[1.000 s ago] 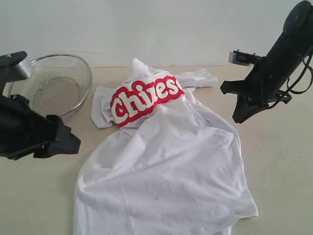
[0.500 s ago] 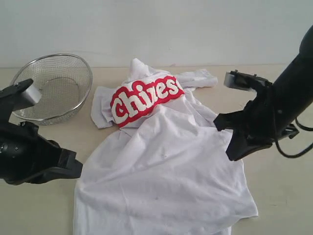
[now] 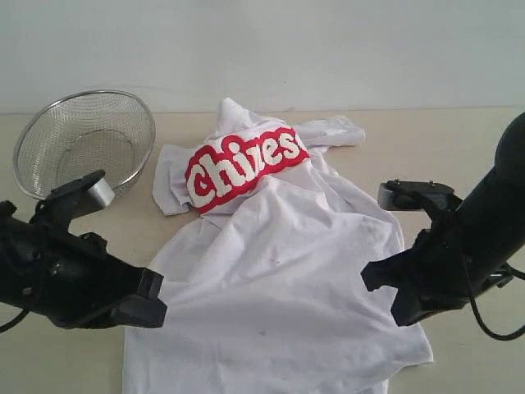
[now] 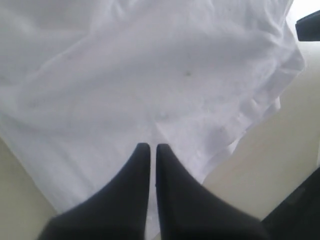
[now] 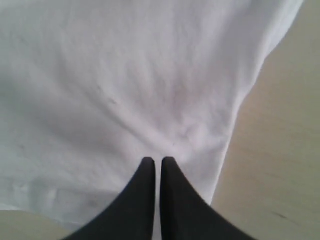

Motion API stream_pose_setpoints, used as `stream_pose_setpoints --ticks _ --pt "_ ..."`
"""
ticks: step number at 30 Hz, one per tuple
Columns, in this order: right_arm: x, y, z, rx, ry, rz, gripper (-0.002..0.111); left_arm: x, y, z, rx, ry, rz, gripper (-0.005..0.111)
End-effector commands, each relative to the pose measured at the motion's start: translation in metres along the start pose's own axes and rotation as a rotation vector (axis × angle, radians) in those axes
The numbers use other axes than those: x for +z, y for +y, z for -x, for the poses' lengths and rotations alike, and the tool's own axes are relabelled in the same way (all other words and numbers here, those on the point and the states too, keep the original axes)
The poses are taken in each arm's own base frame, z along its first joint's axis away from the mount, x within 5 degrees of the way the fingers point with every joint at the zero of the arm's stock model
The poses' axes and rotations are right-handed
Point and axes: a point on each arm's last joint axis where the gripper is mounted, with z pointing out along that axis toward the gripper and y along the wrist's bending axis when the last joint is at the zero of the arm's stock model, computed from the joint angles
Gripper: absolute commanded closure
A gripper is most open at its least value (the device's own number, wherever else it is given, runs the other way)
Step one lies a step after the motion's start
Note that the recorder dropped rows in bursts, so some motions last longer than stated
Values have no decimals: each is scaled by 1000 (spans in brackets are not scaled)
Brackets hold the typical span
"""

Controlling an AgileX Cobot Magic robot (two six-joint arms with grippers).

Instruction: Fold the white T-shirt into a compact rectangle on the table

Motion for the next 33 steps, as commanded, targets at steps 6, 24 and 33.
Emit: stream_pose_setpoints --ticks 6,24,33 --pt "16 -7 -17 45 65 -19 108 18 3 -1 -8 38 -59 102" --pt "39 -26 -25 53 192 -140 108 21 1 -2 -2 59 -106 102" --pt "34 -40 -31 71 258 -307 108 20 0 -2 1 61 -109 102"
